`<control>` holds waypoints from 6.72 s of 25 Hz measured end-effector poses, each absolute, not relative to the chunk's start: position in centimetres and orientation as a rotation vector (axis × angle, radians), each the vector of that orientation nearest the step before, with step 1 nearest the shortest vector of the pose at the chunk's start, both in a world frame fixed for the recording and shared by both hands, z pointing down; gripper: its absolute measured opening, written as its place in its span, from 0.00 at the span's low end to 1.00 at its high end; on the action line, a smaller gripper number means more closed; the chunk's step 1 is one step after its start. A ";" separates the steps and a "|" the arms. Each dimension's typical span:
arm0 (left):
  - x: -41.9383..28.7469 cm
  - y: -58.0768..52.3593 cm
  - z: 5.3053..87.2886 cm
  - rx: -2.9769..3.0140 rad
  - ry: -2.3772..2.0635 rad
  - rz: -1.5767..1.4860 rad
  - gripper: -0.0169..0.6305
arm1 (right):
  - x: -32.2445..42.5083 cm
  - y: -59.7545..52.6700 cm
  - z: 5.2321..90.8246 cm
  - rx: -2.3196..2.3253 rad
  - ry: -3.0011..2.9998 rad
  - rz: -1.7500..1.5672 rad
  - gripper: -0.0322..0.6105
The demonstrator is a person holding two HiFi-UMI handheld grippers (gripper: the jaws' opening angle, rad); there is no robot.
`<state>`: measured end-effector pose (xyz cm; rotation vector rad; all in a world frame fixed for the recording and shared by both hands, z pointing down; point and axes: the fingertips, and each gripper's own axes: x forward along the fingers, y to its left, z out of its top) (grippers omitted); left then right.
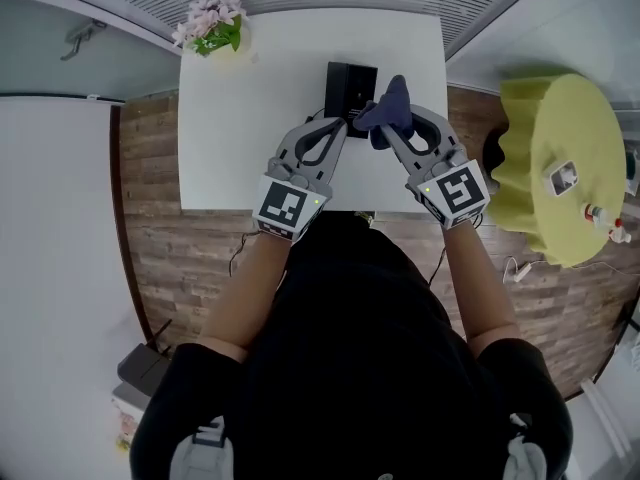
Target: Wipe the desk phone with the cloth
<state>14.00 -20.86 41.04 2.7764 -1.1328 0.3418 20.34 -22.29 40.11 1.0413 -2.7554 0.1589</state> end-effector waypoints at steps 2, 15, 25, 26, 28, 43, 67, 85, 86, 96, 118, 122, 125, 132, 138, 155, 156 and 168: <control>13.7 -22.0 42.3 2.761 -1.130 0.352 0.04 | 20.0 -23.5 41.5 1.036 -2.728 0.169 0.22; 13.4 -27.4 49.3 2.714 -1.044 0.438 0.04 | 18.0 -30.5 49.5 1.013 -2.571 0.131 0.22; 11.9 -30.1 53.2 2.623 -1.083 0.438 0.04 | 17.1 -34.4 55.2 0.972 -2.455 0.038 0.22; 11.8 -30.3 53.5 2.618 -1.086 0.442 0.04 | 17.2 -34.6 55.7 0.971 -2.440 0.024 0.22; 11.6 -30.5 54.0 2.613 -1.092 0.452 0.04 | 17.3 -35.0 56.9 0.969 -2.406 0.006 0.22; 10.9 -29.8 56.4 2.563 -1.114 0.474 0.04 | 17.0 -34.2 61.0 0.911 -2.361 0.006 0.22; 11.8 -25.7 60.7 2.485 -1.155 0.506 0.04 | 15.8 -24.9 65.2 0.719 -2.375 -0.005 0.22; 10.2 -22.4 57.9 2.470 -1.257 0.457 0.04 | 14.9 -18.6 66.6 0.541 -2.341 0.046 0.22; 10.0 -22.4 57.4 2.474 -1.264 0.454 0.04 | 14.8 -18.7 65.8 0.549 -2.349 0.039 0.22; 8.8 -24.2 53.0 2.519 -1.313 0.421 0.04 | 13.8 -23.6 57.9 0.645 -2.389 -0.104 0.22; 8.0 -32.6 53.8 2.537 -1.242 0.452 0.04 | 11.8 -34.3 58.2 0.704 -2.316 -0.165 0.22; 7.8 -33.2 54.7 2.529 -1.230 0.451 0.04 | 11.5 -34.7 59.7 0.676 -2.283 -0.180 0.22; 7.5 -33.5 55.2 2.519 -1.230 0.452 0.04 | 11.4 -34.7 60.7 0.658 -2.260 -0.195 0.22; 7.1 -33.1 56.3 2.499 -1.227 0.456 0.04 | 11.4 -34.2 61.1 0.648 -2.262 -0.209 0.22; 6.7 -32.2 57.6 2.477 -1.228 0.471 0.04 | 11.1 -32.9 61.8 0.618 -2.261 -0.220 0.21; 6.7 -27.7 61.1 2.399 -1.240 0.481 0.04 | 10.4 -27.3 64.4 0.545 -2.269 -0.176 0.21; 6.7 -27.5 61.4 2.393 -1.242 0.481 0.04 | 10.4 -27.0 64.6 0.542 -2.271 -0.174 0.21; 6.2 -24.9 63.3 2.349 -1.246 0.500 0.04 | 9.9 -23.6 66.2 0.498 -2.277 -0.163 0.21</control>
